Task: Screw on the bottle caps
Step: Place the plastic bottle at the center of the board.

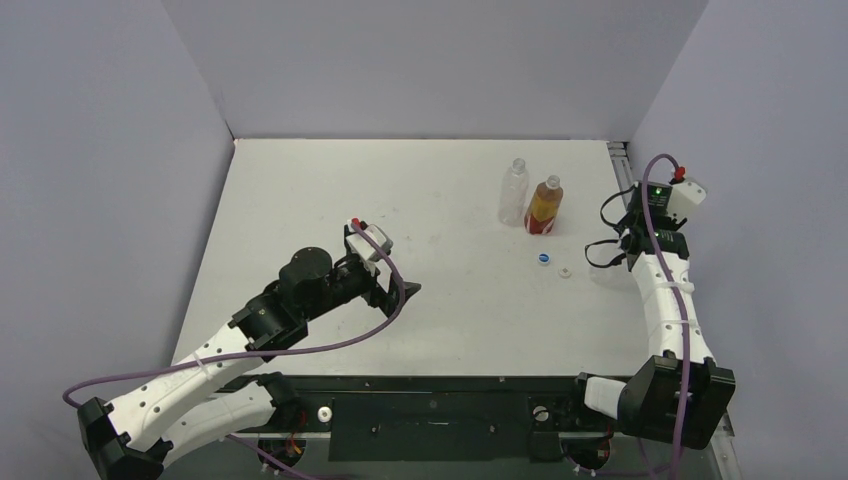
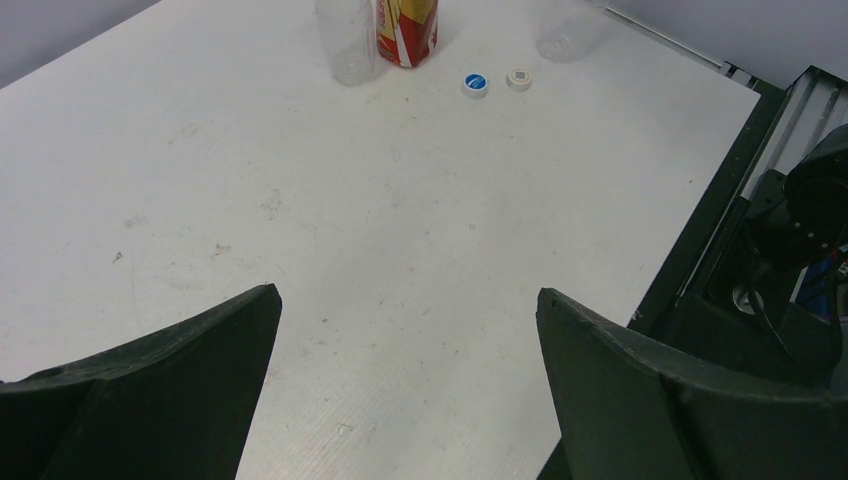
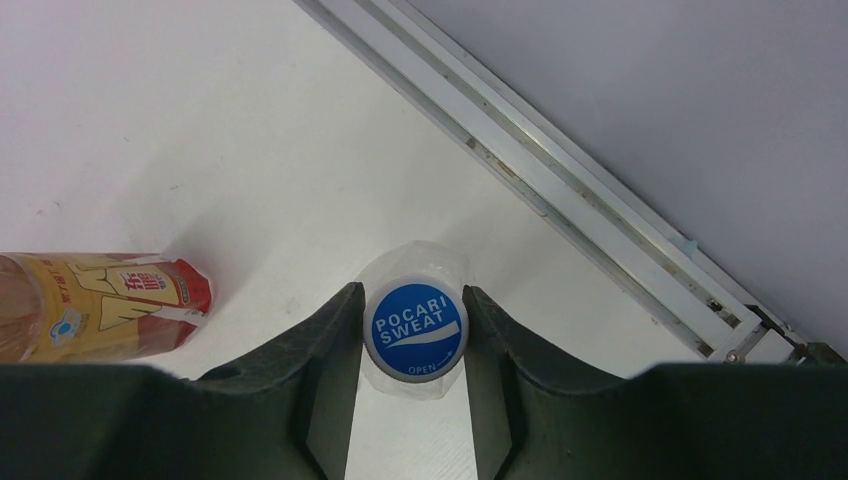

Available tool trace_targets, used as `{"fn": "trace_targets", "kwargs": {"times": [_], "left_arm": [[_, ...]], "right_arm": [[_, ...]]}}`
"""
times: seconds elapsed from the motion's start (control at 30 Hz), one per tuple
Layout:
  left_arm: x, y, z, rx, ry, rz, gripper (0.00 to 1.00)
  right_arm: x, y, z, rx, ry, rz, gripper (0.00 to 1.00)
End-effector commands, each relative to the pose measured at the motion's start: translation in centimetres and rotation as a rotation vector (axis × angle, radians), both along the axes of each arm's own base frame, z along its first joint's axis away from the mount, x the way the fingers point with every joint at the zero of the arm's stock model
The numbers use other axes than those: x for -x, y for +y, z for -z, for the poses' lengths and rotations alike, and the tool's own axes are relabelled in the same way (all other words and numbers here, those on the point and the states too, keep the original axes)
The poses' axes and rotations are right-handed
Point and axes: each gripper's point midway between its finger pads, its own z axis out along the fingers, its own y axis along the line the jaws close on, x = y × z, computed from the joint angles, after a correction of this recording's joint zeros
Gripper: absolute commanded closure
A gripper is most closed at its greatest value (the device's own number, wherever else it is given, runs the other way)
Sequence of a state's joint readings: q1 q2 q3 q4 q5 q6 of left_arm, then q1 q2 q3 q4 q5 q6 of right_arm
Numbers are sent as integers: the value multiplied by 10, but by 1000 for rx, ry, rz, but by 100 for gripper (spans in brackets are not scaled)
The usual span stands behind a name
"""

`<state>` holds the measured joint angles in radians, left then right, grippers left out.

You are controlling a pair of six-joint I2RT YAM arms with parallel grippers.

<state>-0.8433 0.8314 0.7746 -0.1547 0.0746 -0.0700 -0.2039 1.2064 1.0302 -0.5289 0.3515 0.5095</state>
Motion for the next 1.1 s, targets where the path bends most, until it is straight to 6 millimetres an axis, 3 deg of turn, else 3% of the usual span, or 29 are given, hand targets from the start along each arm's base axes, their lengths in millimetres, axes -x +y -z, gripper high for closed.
{"fn": "trace_targets", "kwargs": {"times": [0.0, 0.67, 1.07], "left_arm": [[1, -1, -13, 37, -38, 6, 4], [1, -4, -9, 30, -23, 19, 4], [1, -4, -8, 28, -19, 20, 4]], "right_arm": [[0, -4, 7, 17, 8, 11, 63], [13, 1, -3, 40, -15, 14, 37], [25, 2, -23, 43, -26, 23, 31]]}}
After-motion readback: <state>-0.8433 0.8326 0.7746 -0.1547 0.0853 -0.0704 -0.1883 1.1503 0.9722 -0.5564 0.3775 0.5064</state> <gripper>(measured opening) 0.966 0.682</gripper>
